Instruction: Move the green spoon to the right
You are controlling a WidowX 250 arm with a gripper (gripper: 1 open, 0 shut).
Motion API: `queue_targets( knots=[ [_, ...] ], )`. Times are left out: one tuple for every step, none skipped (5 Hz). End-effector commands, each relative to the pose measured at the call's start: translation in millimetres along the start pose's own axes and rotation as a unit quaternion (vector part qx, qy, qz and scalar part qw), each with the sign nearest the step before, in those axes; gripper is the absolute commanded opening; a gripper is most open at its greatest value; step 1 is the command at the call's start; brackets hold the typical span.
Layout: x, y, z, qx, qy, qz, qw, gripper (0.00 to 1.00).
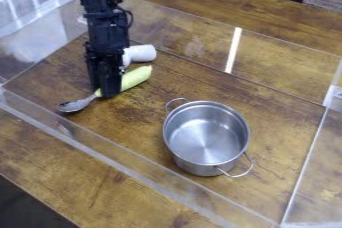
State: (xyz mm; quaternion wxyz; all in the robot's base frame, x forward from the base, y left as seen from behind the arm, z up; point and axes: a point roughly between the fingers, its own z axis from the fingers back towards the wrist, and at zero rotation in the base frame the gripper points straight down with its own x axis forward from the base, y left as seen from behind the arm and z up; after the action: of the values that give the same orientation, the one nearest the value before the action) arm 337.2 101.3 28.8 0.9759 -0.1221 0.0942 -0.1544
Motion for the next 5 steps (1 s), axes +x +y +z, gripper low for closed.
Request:
queue_targets(
  knots=[
    [1.6,3.9,12.8,0.010,-0.021,-0.018,0.9996,0.00],
    [0.7,1.8,11.2,0.003,-0.026,-0.016,0.9995,0.00],
    [-0.6,-0.6,9.7,-0.003,-0.029,-0.014,0.9995,0.00],
    [-4.6,0.8,10.3,-0.009,-0.032,-0.009,0.9994,0.00],
    [-8.1,3.2,11.5,-0.014,-0.033,-0.002,0.9993,0.00]
  ],
)
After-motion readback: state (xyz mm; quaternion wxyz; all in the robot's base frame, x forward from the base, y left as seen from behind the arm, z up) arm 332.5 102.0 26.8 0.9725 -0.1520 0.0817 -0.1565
